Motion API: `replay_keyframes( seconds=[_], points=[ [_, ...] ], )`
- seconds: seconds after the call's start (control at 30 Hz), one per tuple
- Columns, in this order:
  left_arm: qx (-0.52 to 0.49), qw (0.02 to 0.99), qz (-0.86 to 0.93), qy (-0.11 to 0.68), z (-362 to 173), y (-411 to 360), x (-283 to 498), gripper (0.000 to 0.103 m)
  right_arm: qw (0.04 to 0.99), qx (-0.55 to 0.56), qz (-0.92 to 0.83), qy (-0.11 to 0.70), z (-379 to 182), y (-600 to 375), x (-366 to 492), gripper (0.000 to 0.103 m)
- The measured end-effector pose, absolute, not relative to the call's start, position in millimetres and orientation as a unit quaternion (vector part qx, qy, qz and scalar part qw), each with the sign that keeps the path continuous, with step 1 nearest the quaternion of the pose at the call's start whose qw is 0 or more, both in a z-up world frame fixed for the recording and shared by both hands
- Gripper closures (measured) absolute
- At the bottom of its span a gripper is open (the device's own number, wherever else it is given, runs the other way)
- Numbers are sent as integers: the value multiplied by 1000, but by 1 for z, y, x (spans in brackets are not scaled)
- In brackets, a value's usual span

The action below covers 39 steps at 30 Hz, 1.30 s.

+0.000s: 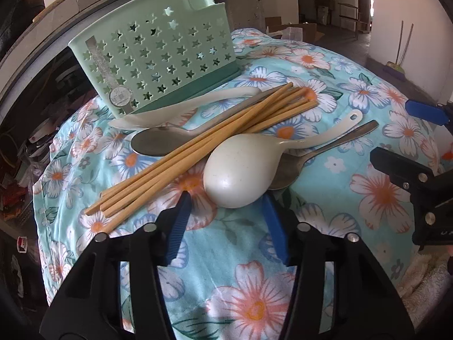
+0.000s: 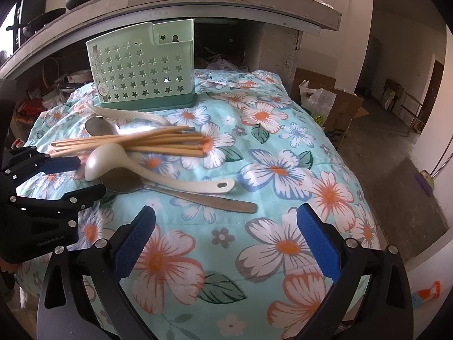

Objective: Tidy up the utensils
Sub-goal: 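Lower the left tool onto the white plastic ladle and close on it, then lift the ladle into the green holder with the left tool while the right tool grasps a metal spoon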

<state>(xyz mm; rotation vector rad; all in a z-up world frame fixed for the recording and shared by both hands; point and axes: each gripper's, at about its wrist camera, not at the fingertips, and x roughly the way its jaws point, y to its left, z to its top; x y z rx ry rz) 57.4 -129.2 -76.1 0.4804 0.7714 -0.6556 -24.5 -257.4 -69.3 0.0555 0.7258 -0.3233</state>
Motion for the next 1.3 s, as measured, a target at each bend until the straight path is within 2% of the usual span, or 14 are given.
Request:
replay_keyframes(
  seconds=[0.03, 0.1, 0.23, 0.57, 0.7, 0.83, 1.0, 1.3],
  points=[
    [234, 847, -311, 362, -74, -130, 57, 66, 922, 30, -158, 353, -70, -259, -25, 5],
    [239, 853, -304, 351, -70, -129, 57, 69, 922, 39, -159, 352, -72, -263, -26, 5],
    [195, 864, -307, 349, -57, -122, 67, 79, 922, 54, -149, 354, -75, -267, -25, 5],
    [71, 854, -323, 402, -68, -113, 104, 83, 936, 62, -115, 326, -70, -262, -32, 6],
    [34, 855, -327, 400, -63, -103, 109, 95, 942, 50, -102, 316, -67, -254, -35, 7],
    [-3, 850, -339, 403, -55, -93, 111, 102, 945, 39, -89, 313, -65, -247, -36, 15],
    [-28, 847, -337, 410, -47, -80, 106, 102, 947, 28, -76, 312, -62, -239, -38, 26],
    [-88, 854, -318, 402, -30, -47, 98, 102, 941, -6, -14, 339, -68, -207, -28, 53]
  ],
)
